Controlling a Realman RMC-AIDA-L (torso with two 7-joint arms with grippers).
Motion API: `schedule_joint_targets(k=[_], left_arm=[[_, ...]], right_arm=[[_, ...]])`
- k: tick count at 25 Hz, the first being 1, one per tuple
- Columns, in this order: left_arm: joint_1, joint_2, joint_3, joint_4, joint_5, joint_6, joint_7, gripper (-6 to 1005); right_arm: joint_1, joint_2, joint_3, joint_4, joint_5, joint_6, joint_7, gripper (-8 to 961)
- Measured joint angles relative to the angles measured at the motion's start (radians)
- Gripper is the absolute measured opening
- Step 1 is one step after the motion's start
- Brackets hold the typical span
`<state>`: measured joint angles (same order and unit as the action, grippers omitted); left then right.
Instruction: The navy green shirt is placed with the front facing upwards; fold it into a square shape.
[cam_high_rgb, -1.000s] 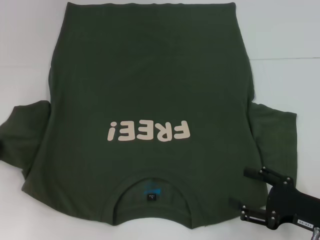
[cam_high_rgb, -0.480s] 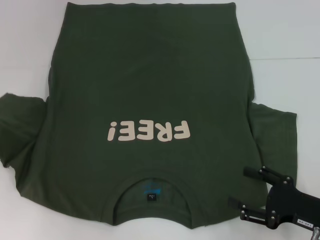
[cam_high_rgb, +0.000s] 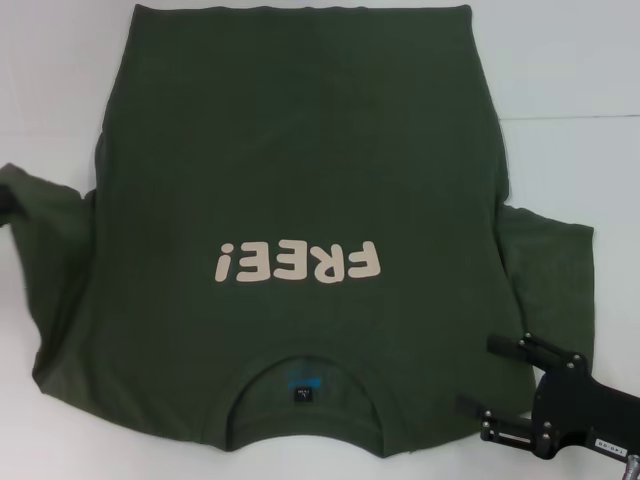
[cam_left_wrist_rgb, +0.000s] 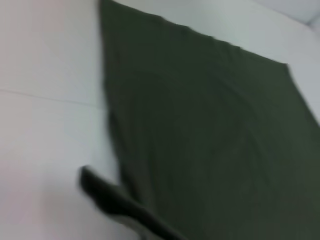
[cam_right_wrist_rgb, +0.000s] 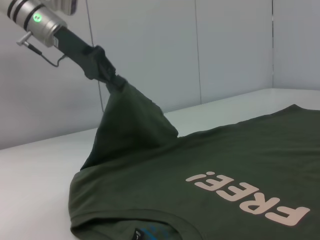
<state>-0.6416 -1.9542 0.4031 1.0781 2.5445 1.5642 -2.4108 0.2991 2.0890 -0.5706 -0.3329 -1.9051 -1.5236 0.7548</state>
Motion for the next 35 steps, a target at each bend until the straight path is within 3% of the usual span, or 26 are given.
schedule_joint_targets(k=[4, 8, 13, 17, 18, 19, 23, 30, 35], left_arm=[[-0.016, -0.012, 0.006, 0.004, -0.028, 0.054, -0.017, 8], [-0.028, -0.044, 0.037, 0.004, -0.038, 0.059, -0.026, 9], [-0.036, -0.089, 0.092, 0.000, -0.038, 0.024, -0.033, 11], [-0.034, -0.138, 0.145, -0.003, -0.037, -0.018, -0.033, 12], [-0.032, -0.161, 0.162, -0.007, -0.039, -0.039, -0.033, 12], [-0.032, -0.161, 0.162, -0.007, -0.039, -0.039, -0.033, 12], [-0.028, -0.195, 0.216, -0.039, -0.039, -0.099, -0.032, 13], [-0.018, -0.209, 0.300, -0.118, -0.040, -0.201, -0.030, 15], [-0.013, -0.207, 0.294, -0.124, -0.052, -0.205, -0.032, 56]], right_arm=[[0.001, 0.000, -0.001, 0.000, 0.000, 0.000, 0.000, 900], [0.001, 0.001, -0.004, 0.000, 0.000, 0.000, 0.000, 900], [0.001, 0.002, -0.005, 0.001, 0.000, 0.000, 0.000, 900], [0.002, 0.002, -0.004, 0.004, 0.000, 0.000, 0.000, 899], [0.002, 0.002, -0.003, 0.004, 0.000, 0.000, 0.000, 899], [0.002, 0.002, -0.003, 0.004, 0.000, 0.000, 0.000, 899], [0.002, 0.002, -0.003, 0.004, 0.000, 0.000, 0.000, 899], [0.001, 0.002, -0.002, 0.005, 0.000, 0.000, 0.000, 900], [0.000, 0.002, 0.000, 0.005, 0.000, 0.000, 0.000, 899]])
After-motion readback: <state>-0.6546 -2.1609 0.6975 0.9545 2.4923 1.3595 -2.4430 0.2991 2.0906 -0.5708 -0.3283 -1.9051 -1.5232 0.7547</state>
